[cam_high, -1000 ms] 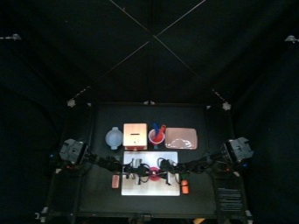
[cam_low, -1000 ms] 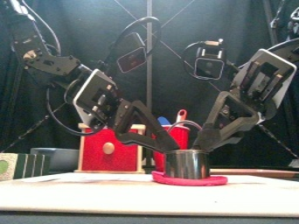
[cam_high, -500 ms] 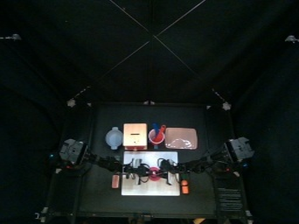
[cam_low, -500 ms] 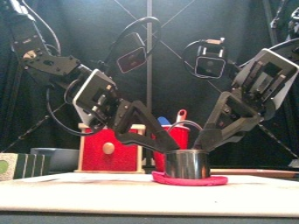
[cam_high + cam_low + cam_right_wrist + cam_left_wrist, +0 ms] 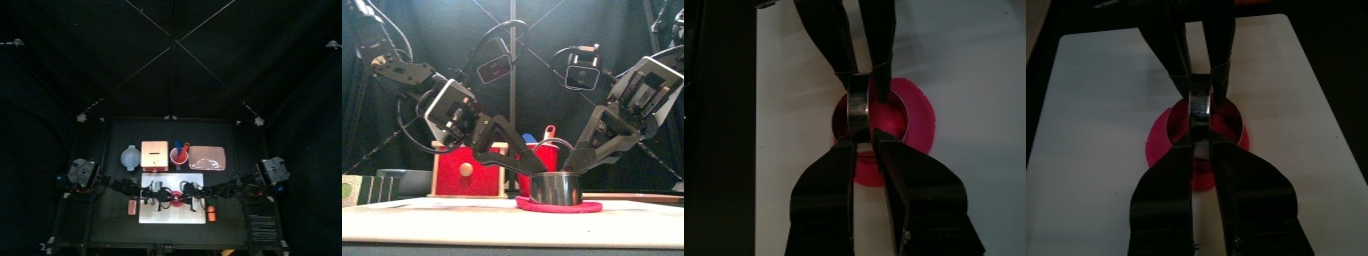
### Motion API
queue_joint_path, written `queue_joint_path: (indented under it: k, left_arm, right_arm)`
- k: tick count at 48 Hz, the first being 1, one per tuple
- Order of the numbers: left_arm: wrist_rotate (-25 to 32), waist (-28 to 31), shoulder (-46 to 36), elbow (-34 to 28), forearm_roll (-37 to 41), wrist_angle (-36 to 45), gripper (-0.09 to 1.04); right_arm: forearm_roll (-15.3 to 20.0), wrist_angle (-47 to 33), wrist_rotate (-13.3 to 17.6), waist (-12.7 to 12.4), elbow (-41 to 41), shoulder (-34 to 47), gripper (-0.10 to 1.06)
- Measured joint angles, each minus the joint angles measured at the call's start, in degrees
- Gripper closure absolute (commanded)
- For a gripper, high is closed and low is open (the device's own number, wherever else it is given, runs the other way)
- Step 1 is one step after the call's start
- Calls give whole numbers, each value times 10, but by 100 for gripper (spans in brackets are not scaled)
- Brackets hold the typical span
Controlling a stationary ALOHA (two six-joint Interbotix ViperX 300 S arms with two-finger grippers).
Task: Get the cutter from the drawer then cut the dough then place the extra dough in the bowl
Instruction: Cut the dough
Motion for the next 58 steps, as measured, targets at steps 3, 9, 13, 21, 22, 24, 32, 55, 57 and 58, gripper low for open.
queue_joint_path:
  k: [3, 9, 13, 21, 22, 24, 32, 55, 57, 58]
  left_arm:
    - [0, 0, 1, 0, 2, 4, 62]
    - [0, 0, 0, 0, 5, 11, 62]
    - [0, 0, 0, -1, 9, 18, 62]
    - [0, 0, 0, -3, 13, 29, 62]
    - [0, 0, 0, -2, 13, 31, 62]
    - [0, 0, 0, -3, 15, 31, 62]
    - [0, 1, 0, -7, 23, 47, 62]
    - [0, 1, 0, -10, 28, 56, 62]
    - [0, 1, 0, -11, 28, 62, 62]
    - [0, 1, 0, -11, 28, 63, 62]
  right_arm:
    - [0, 0, 0, 0, 0, 1, 62]
    - [0, 0, 0, 0, -1, 4, 62]
    - [0, 4, 0, 1, -2, 5, 62]
    - [0, 20, 0, 2, -7, 6, 62]
    - [-1, 23, 0, 2, -8, 7, 62]
    - [-3, 29, 0, 2, -10, 7, 62]
    - [-11, 46, 0, 2, -15, 9, 62]
    - [-11, 50, 0, 2, -18, 12, 62]
    - [-11, 53, 0, 2, -18, 12, 62]
    - [-11, 54, 0, 2, -19, 12, 62]
